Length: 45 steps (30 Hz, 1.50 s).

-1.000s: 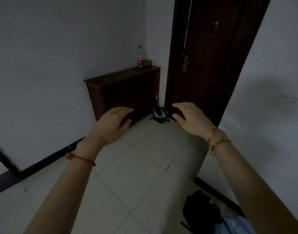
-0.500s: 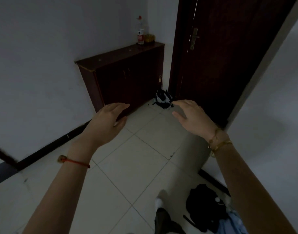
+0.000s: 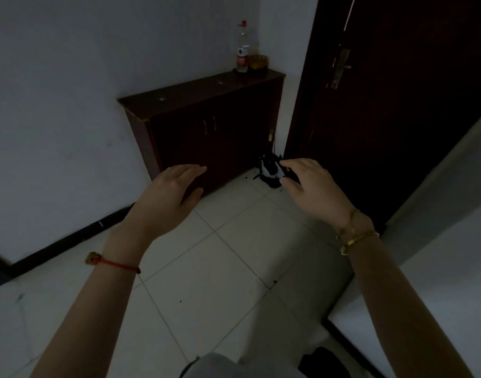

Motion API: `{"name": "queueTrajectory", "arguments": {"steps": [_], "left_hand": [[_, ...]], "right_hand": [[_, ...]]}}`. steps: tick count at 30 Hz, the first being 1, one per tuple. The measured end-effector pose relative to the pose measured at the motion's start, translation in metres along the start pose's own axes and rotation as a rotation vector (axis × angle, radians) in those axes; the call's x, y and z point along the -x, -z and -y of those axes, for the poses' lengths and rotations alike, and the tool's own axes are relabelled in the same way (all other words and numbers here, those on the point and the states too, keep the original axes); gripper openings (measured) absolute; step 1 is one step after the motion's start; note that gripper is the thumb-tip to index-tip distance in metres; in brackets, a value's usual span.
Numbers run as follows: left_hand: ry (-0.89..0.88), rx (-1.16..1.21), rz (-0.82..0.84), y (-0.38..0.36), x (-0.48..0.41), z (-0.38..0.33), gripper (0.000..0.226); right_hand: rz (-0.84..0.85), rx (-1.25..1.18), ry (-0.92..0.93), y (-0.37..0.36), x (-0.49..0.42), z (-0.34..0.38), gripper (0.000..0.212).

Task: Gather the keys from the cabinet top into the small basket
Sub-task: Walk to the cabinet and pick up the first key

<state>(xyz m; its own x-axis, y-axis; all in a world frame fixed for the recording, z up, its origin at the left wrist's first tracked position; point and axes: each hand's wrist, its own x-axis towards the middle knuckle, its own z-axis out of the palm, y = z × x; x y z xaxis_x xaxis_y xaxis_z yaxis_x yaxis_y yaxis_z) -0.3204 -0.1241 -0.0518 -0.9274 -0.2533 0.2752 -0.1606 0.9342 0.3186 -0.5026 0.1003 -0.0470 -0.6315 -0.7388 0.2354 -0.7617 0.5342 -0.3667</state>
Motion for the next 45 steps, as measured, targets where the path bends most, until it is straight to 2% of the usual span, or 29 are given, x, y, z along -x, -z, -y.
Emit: {"name": "queueTrajectory", "arguments": {"steps": [8, 14, 29, 40, 45], "left_hand": [[0.079, 0.009, -0.01, -0.021, -0.069, 0.037, 0.048], [0.112, -0.003, 0.011, -0.047, -0.13, 0.079, 0.048], [0.104, -0.042, 0.026, -0.062, -0.361, 0.21, 0.049], [0.121, -0.046, 0.11, -0.089, -0.489, 0.286, 0.05], [0.172, -0.054, 0.095, -0.107, -0.543, 0.324, 0.05]], "right_hand": [[0.033, -0.016, 0.074, -0.03, -0.099, -0.037, 0.044], [0.058, -0.07, 0.066, -0.066, -0.168, -0.065, 0.043], [0.042, -0.11, 0.089, -0.107, -0.431, -0.107, 0.042], [0.096, -0.107, 0.066, -0.144, -0.567, -0.143, 0.042], [0.114, -0.111, 0.097, -0.171, -0.637, -0.164, 0.042]]}}
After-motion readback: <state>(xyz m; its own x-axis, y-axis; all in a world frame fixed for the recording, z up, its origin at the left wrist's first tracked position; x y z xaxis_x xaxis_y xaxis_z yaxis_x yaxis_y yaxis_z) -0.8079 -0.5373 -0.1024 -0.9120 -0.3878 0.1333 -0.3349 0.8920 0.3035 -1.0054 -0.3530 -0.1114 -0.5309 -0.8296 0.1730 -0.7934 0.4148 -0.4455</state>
